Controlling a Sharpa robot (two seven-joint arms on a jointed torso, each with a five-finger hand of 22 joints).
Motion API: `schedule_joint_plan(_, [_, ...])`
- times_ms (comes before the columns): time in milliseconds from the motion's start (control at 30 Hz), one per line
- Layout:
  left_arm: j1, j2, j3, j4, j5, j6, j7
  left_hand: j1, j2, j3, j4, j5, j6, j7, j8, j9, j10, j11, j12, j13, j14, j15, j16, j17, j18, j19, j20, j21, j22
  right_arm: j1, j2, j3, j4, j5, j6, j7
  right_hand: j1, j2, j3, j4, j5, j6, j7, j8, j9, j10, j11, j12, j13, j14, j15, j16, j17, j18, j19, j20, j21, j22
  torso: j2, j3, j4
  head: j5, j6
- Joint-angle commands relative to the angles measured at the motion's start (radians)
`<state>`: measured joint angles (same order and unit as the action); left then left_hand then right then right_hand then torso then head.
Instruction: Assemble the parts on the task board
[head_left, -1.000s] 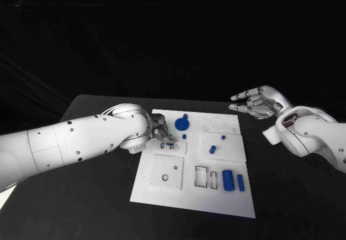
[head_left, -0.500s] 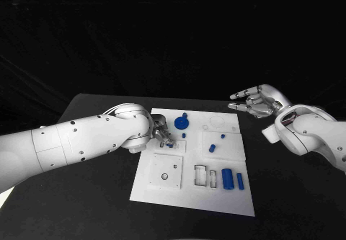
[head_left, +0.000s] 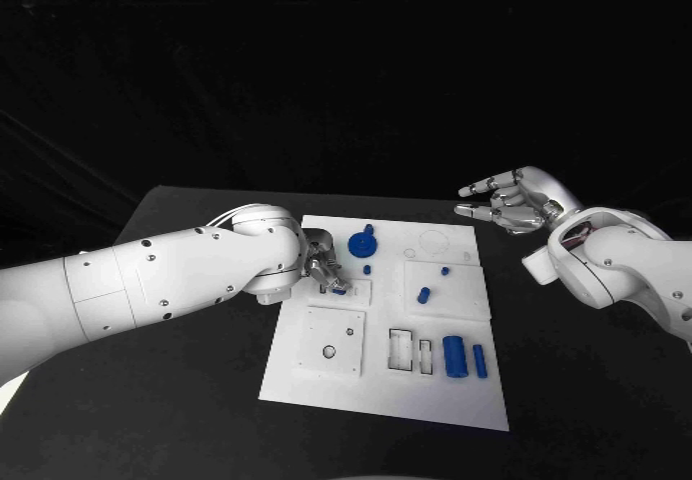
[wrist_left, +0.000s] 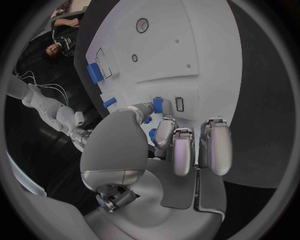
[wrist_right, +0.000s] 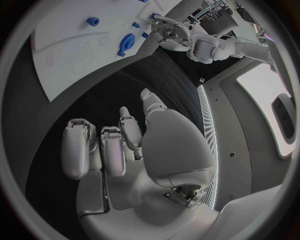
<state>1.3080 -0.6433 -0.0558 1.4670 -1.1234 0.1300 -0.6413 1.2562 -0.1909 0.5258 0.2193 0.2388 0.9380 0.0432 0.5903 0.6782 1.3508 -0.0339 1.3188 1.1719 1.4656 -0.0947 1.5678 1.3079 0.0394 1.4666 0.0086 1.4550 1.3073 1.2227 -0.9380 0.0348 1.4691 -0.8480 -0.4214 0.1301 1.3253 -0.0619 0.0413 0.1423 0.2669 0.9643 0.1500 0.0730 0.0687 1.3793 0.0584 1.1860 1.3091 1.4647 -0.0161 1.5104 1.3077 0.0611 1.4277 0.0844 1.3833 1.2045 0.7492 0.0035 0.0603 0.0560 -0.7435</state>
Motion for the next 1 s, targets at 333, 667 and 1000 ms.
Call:
schedule_joint_plan(333, [-0.002,0.017,-0.002,-0.020,0.001,0.071,-0.011,-0.009,0.007,0.174,-0.159,0.001,0.005,-0.004,0.003,0.002,0.013,-0.001,0.008,0.005,0.105,0.000,0.003,0.263,-0.007,0.065,0.003,0.001,0.140,0.000,0.004,0.000,-0.007,0.052,-0.023,0.045,0.009,0.014,0.000,0.034,0.013,-0.023,0.017,-0.002,0.001,-0.350,0.028,-0.719,-0.519,-0.240,0.026,-0.776,-0.501,0.121,-0.372,0.023,-0.558,-0.702,-0.001,0.0008,-0.0001,0.000,-0.003])
schedule_joint_plan(667, [-0.002,0.035,-0.002,-0.043,0.016,0.079,-0.014,-0.068,0.048,0.160,-0.121,-0.020,0.009,-0.010,0.007,0.009,0.009,-0.004,0.004,-0.001,0.105,-0.002,0.003,0.263,-0.005,0.063,0.002,-0.005,0.136,0.000,0.008,0.000,-0.016,0.140,-0.003,0.102,0.036,0.013,-0.011,-0.006,0.010,-0.049,0.074,-0.001,0.000,-0.327,0.110,-1.089,-1.080,-0.353,0.125,-1.433,-1.063,0.130,-0.402,0.145,-1.200,-1.136,0.000,0.0009,-0.0004,0.001,-0.003])
schedule_joint_plan(1000, [-0.002,0.047,-0.002,-0.054,0.021,0.099,-0.016,-0.099,0.058,0.145,-0.102,-0.022,0.017,-0.014,0.009,0.012,0.017,-0.007,0.015,0.016,0.105,-0.005,0.003,0.263,-0.005,0.063,0.000,-0.006,0.136,0.000,0.009,0.000,-0.016,0.162,0.000,0.119,0.029,0.026,-0.019,-0.031,0.013,-0.052,0.074,-0.002,0.000,-0.310,0.107,-1.097,-1.168,-0.333,0.138,-1.448,-1.150,0.125,-0.367,0.145,-1.264,-1.141,-0.001,0.0004,-0.0005,0.001,-0.005])
